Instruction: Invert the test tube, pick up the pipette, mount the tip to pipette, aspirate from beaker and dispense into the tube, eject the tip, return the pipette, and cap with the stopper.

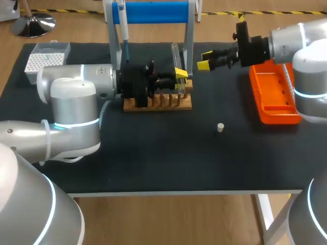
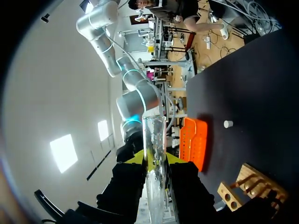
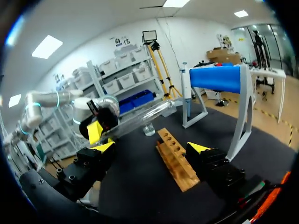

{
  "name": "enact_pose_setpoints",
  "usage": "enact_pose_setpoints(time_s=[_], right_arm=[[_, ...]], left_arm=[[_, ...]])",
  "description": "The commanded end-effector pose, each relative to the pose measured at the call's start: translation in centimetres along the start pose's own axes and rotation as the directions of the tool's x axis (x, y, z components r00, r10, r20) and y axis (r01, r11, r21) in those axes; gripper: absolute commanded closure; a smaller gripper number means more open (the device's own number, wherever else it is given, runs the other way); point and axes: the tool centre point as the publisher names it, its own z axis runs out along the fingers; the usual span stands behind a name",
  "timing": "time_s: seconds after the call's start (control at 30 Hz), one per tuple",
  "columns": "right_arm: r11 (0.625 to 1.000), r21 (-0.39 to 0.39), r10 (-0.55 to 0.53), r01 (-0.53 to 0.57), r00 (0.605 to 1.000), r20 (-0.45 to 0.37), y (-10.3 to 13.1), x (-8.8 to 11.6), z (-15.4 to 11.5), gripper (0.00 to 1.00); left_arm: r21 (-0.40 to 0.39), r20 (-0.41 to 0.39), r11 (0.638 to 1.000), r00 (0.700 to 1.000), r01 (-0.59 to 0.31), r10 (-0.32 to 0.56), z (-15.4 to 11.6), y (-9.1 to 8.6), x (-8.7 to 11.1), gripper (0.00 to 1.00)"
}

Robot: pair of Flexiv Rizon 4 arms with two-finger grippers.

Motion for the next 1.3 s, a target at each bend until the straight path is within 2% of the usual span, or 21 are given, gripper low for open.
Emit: enact_pose_setpoints(time_s=[0.03, 0.1, 0.37, 0.8, 1.3], right_arm=[[0.978, 0.024, -0.209, 0.208, 0.968, 0.136, -1.5, 0.9, 0.4, 0.00], [0.966, 0.038, -0.259, 0.257, 0.953, 0.154, -2.4, 0.8, 1.0, 0.00], [0.939, 0.096, -0.343, 0.331, 0.921, 0.185, -4.7, 0.0, 3.1, 0.00], [0.949, 0.127, -0.311, 0.290, 0.930, 0.197, -6.6, -1.4, 6.3, 0.00], [0.955, 0.098, -0.294, 0.279, 0.934, 0.201, -7.8, -2.4, 7.1, 0.00]], left_arm=[[-0.003, 0.001, 1.000, 1.000, -0.002, 0.002, 0.1, -0.1, 0.0, 1.00], [-0.003, 0.001, 1.000, 1.000, -0.002, 0.002, 0.1, -0.1, 0.0, 1.00], [-0.003, 0.001, 1.000, 1.000, -0.002, 0.002, 0.1, -0.1, 0.0, 1.00], [-0.003, 0.001, 1.000, 1.000, -0.002, 0.002, 0.1, -0.1, 0.0, 1.00], [-0.003, 0.001, 1.000, 1.000, -0.002, 0.002, 0.1, -0.1, 0.0, 1.00]])
